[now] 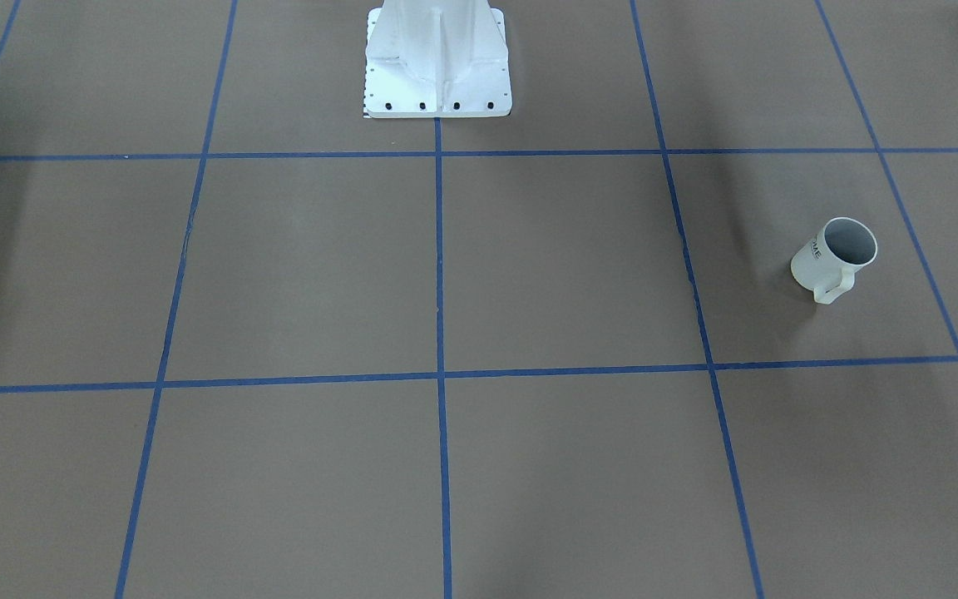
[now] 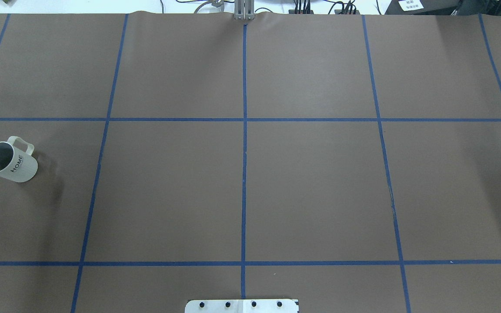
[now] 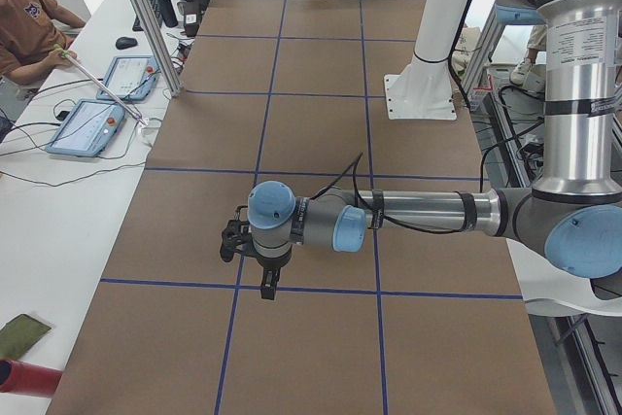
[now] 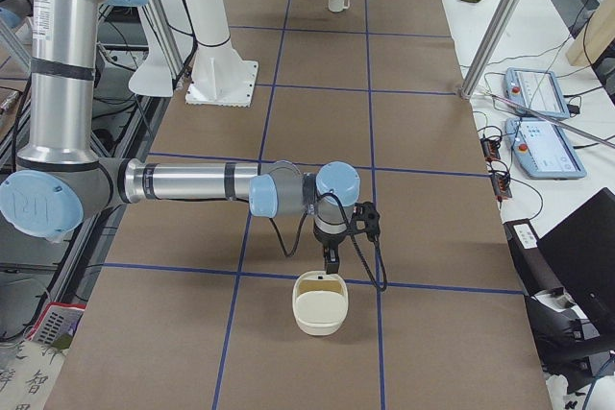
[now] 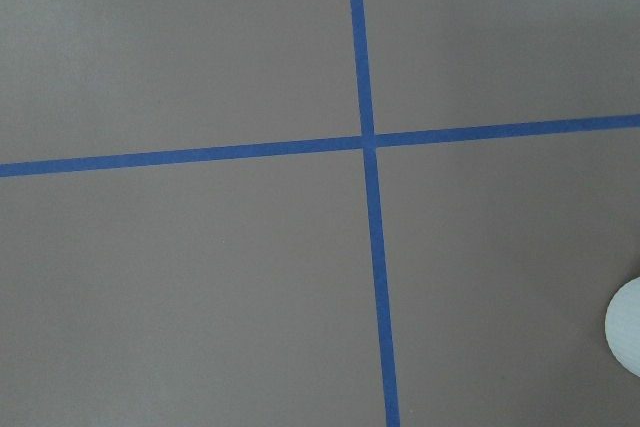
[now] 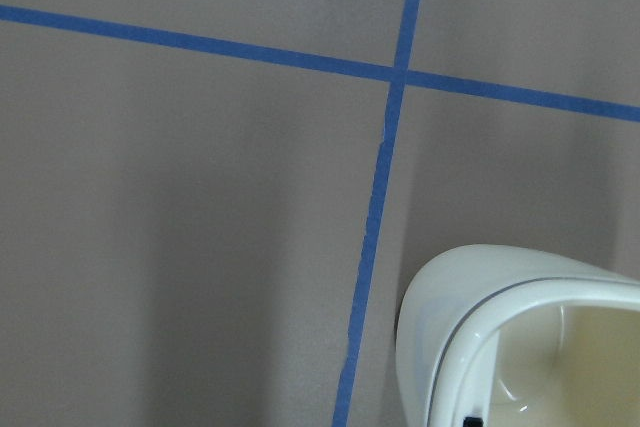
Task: Left arm hands cup to right arm to dump lemon
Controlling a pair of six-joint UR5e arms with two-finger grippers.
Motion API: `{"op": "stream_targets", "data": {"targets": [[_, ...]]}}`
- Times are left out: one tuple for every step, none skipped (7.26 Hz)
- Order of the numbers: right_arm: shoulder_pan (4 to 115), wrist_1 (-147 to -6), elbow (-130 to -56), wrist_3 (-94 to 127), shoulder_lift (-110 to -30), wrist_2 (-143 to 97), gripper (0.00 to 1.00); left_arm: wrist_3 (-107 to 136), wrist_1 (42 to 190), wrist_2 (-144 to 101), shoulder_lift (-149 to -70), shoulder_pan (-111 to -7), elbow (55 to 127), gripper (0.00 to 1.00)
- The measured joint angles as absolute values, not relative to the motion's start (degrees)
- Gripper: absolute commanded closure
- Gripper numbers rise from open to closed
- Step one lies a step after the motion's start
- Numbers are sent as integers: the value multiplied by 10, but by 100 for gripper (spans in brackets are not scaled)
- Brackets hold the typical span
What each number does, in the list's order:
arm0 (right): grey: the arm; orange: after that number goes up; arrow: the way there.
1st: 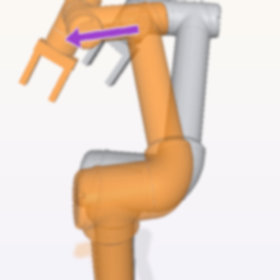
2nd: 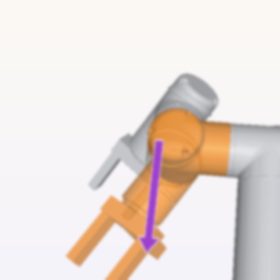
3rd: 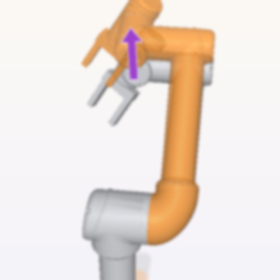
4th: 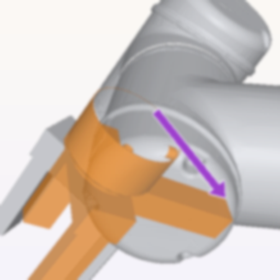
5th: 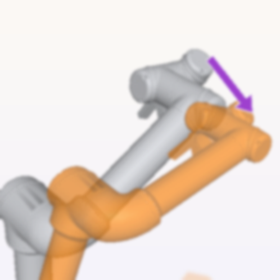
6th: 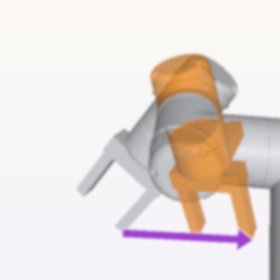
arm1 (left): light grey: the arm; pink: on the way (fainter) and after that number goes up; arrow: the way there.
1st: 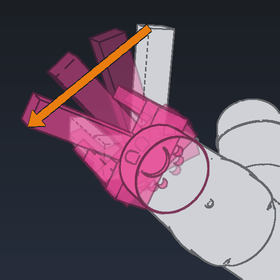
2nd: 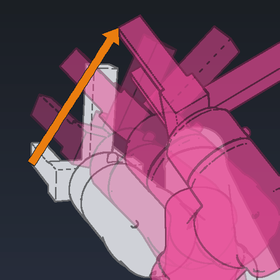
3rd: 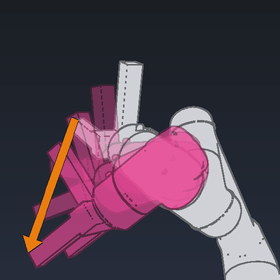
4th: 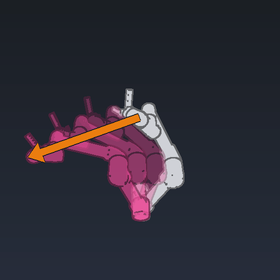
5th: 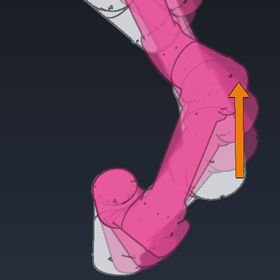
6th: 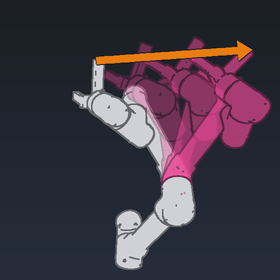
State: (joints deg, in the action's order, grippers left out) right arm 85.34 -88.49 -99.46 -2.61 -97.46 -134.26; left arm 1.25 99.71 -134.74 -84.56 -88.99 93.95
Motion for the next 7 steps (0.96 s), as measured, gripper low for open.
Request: {"op": "stream_targets", "data": {"targets": [[853, -884, -996, -26, -975, -1344, 0, 11, 998, -1348, -845, -890, 939, 0], [853, -884, -997, -27, -975, -1345, 0, 10, 998, -1348, -844, -890, 940, 0], [853, -884, -998, -27, -975, -1346, 0, 9, 999, -1349, -843, -888, 941, 0], [853, -883, -999, -27, -974, -1347, 0, 10, 1002, -1350, -843, -880, 942, 0], [854, -883, -1000, -27, -973, -1348, 0, 13, 1009, -1353, -844, -866, 942, 0], [854, -883, -1002, -26, -973, -1349, 0, 24, 1018, -1356, -844, -853, 944, 0], [854, -883, -1003, -26, -972, -1349, 0, 51, 1038, -1360, -847, -835, 946, 0]]}}
